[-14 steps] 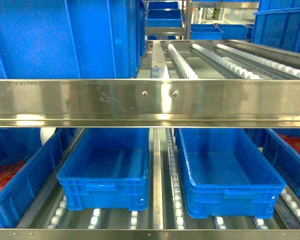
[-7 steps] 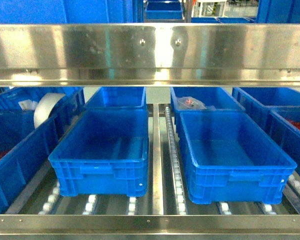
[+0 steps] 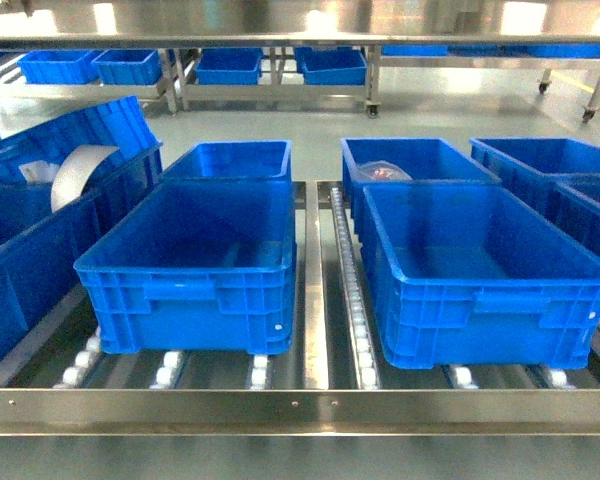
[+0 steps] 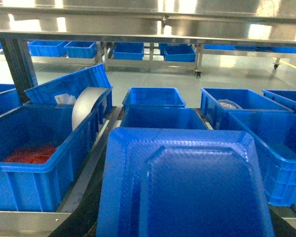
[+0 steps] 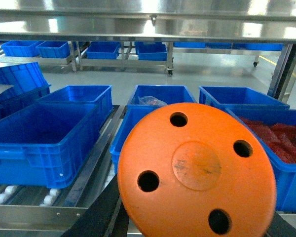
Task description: Sort blue parts and orange caps into right shelf containers
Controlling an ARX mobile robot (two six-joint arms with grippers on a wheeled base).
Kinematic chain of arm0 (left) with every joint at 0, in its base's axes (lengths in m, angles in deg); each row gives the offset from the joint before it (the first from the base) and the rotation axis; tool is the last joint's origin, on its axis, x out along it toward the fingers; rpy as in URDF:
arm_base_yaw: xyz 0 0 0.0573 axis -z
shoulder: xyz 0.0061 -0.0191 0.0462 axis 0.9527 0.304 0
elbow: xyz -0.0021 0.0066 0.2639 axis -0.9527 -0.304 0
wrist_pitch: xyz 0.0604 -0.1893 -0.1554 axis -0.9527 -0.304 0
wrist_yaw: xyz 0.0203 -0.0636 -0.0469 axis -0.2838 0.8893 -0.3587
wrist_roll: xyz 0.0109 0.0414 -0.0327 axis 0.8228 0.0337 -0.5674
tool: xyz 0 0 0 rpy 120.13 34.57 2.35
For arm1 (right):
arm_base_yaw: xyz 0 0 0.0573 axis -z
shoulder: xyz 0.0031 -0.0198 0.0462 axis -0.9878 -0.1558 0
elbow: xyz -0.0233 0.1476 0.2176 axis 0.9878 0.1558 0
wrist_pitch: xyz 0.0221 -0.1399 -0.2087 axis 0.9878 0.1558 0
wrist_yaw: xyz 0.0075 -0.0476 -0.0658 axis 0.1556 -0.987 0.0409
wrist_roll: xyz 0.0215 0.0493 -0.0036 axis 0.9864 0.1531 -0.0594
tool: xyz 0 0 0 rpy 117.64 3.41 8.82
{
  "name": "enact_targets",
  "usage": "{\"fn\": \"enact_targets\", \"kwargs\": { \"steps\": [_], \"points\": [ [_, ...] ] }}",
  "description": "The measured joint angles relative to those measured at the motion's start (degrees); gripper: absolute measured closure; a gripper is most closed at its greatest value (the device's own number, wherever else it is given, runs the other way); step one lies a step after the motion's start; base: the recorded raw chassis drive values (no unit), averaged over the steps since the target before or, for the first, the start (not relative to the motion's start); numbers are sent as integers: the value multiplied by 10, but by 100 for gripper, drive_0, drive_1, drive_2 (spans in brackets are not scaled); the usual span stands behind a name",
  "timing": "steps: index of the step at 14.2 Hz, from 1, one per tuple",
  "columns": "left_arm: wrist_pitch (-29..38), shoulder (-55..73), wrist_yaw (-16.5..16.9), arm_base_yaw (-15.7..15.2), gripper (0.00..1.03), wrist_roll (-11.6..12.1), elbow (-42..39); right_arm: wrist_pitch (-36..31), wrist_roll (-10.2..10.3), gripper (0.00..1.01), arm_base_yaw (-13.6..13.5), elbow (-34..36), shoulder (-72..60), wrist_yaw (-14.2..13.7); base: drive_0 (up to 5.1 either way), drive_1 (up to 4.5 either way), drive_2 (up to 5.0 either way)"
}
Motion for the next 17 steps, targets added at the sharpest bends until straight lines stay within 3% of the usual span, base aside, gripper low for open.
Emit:
{"fn": "enact_targets", "kwargs": {
  "steps": [17],
  "points": [
    [-1, 0, 0, 0, 60, 0, 0, 1, 1, 58, 0, 0, 0, 0, -16, -16, -16]
  ]
}}
